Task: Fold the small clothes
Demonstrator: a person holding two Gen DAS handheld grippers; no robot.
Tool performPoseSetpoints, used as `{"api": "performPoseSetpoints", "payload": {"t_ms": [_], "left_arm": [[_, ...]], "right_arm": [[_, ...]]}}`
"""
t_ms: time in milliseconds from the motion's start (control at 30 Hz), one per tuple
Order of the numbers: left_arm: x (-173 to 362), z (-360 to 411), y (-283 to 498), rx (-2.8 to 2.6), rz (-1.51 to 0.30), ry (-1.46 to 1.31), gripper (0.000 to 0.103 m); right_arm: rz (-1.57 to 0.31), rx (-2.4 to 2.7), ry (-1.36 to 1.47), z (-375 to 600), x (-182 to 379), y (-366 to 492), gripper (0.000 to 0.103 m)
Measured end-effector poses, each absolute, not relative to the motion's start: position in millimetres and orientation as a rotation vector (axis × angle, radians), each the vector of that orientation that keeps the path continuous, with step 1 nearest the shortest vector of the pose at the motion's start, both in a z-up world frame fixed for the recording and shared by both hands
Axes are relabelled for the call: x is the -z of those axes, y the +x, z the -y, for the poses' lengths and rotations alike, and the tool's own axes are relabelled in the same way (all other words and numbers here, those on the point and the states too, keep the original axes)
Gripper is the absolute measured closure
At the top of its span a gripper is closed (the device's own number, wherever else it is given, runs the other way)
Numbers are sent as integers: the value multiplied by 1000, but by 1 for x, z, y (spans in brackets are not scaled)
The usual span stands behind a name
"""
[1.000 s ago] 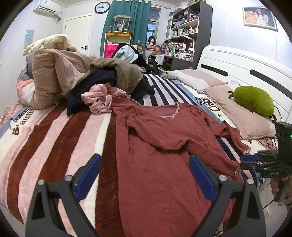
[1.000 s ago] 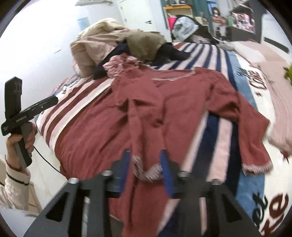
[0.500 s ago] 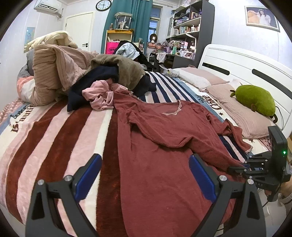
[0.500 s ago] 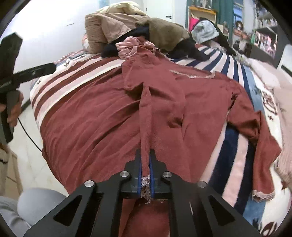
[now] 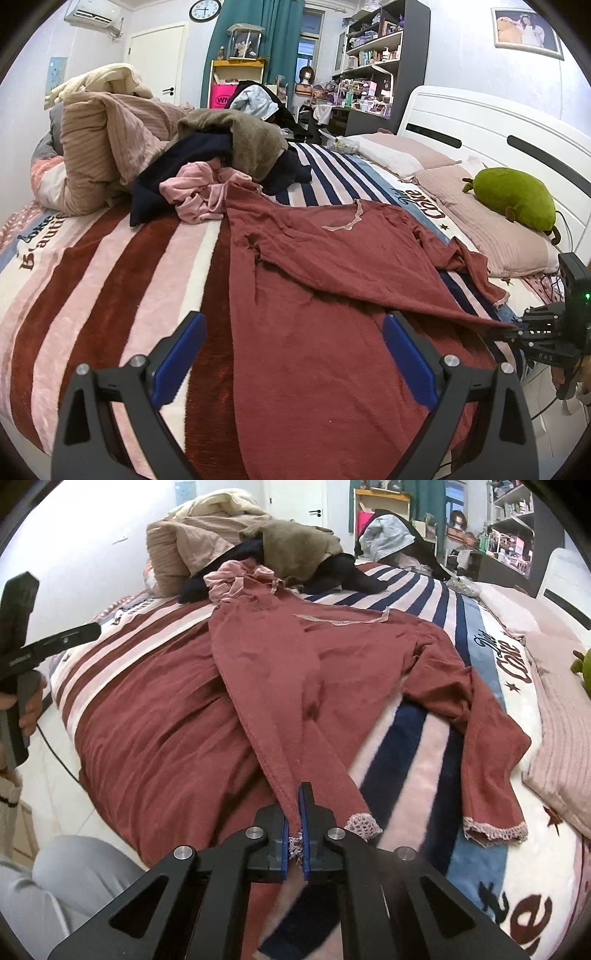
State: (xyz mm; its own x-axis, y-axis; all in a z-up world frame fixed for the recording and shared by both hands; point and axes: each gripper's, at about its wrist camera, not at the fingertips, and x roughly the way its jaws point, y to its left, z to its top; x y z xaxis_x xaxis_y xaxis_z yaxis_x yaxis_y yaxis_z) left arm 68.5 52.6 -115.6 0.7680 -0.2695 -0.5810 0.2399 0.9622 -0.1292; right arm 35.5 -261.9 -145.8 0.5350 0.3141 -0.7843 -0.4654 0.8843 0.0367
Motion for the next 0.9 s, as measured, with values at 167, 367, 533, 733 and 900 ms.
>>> {"api": "performPoseSetpoints", "payload": {"t_ms": [167, 367, 533, 733, 900], "left_arm": [[113, -50, 68, 281, -632, -46, 8], [109, -49, 65, 276, -617, -43, 4], [107, -49, 65, 276, -614, -41, 4], [106, -49, 64, 275, -613, -40, 4], [103, -50, 65, 284, -609, -47, 1]], "right_arm": [[-966, -474, -227, 255, 160, 28, 100], [-960, -569, -145, 254, 147, 22, 68], [-858, -612, 4, 258, 122, 32, 70], [-875, -509, 14, 259, 136, 51, 92], [-816, -318, 182, 317, 141, 59, 54]]}}
